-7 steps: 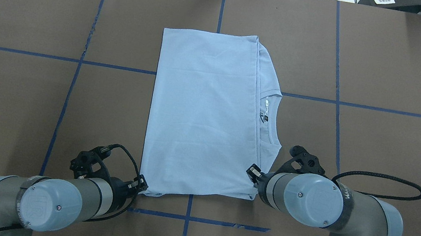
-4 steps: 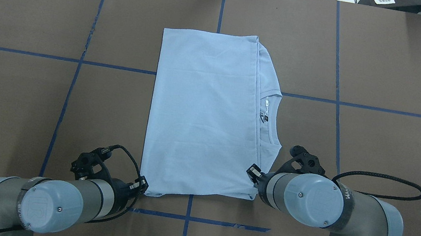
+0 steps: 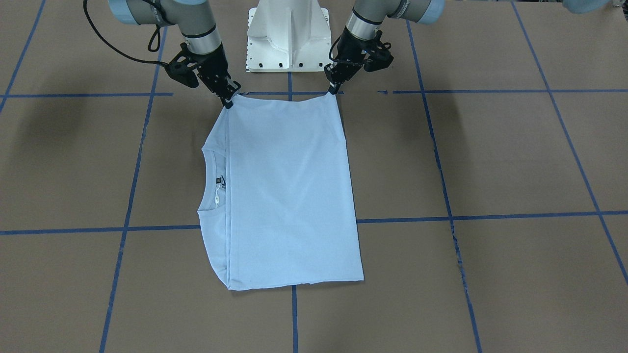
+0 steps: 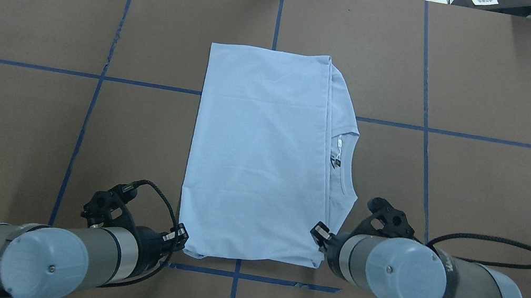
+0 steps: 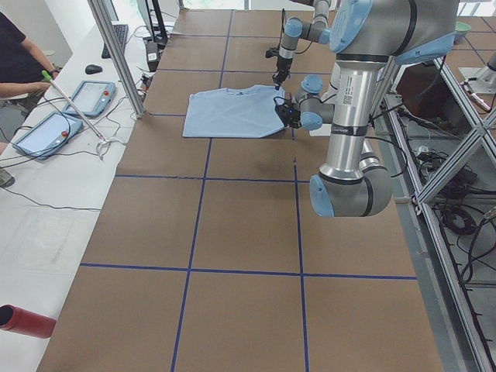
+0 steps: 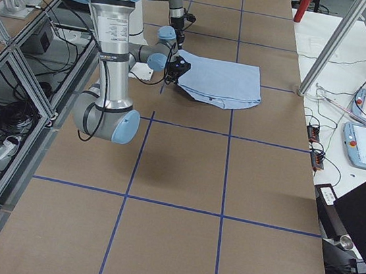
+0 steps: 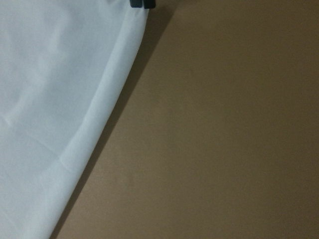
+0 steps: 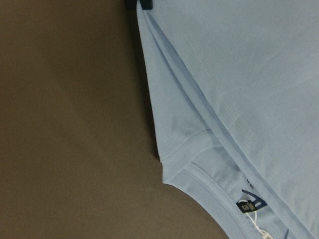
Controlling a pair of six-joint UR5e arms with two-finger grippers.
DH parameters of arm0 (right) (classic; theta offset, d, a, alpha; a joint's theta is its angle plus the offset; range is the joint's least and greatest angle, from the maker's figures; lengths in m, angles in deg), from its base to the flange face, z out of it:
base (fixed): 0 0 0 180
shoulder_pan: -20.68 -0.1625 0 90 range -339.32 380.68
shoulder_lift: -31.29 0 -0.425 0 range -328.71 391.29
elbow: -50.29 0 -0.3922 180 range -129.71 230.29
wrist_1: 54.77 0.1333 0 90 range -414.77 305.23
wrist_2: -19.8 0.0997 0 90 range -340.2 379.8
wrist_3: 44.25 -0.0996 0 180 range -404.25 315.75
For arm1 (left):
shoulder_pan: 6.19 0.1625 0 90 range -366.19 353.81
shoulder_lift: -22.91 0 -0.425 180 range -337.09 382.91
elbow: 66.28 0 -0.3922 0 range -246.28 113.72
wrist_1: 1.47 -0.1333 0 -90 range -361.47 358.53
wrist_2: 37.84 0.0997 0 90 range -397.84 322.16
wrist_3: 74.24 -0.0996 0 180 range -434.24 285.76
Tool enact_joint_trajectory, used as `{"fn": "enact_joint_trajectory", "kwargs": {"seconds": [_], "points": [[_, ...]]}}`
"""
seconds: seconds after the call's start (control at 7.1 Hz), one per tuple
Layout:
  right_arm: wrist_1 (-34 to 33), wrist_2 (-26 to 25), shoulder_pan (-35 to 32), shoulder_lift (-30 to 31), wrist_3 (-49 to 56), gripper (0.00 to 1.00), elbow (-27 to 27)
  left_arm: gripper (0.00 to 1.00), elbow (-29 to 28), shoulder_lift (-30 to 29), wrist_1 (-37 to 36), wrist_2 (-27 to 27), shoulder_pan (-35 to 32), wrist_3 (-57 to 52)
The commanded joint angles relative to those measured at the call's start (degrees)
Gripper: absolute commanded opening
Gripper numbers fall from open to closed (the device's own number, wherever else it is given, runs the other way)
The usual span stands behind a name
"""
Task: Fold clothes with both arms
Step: 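Lift the near edge with both grippers and fold it toward the far edge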
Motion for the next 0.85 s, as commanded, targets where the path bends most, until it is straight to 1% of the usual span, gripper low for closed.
{"fn": "enact_joint_trajectory", "kwargs": {"seconds": [0.0, 0.14, 0.28, 0.42, 0.56, 0.7], "points": [[-6.78, -6.40, 7.14, 3.54, -2.12, 0.00, -11.30, 0.00, 12.86, 0.18, -10.38, -0.33, 2.29, 1.86], [-11.70, -6.68, 3.59, 3.02, -1.69, 0.00, -13.71, 0.00, 14.13, -0.52, -10.60, -0.42, 1.95, 1.26], [-12.62, -6.51, -0.97, 1.80, 0.67, 0.00, -13.64, 0.00, 13.36, -2.35, -10.60, -0.59, -2.15, -1.36], [-12.81, -6.16, -4.67, -1.43, 6.00, 0.00, -13.12, 0.00, 10.22, -7.68, -11.03, -4.43, -8.97, -5.56], [-14.29, -5.63, -8.28, -4.77, 8.66, 0.00, -10.33, 0.00, 5.32, -10.08, -10.95, -6.73, -12.87, -6.82], [-14.65, -2.50, -12.93, -10.46, 12.17, 0.00, -3.95, 0.00, 1.27, -11.93, -10.51, -6.75, -15.87, -11.01]]}}
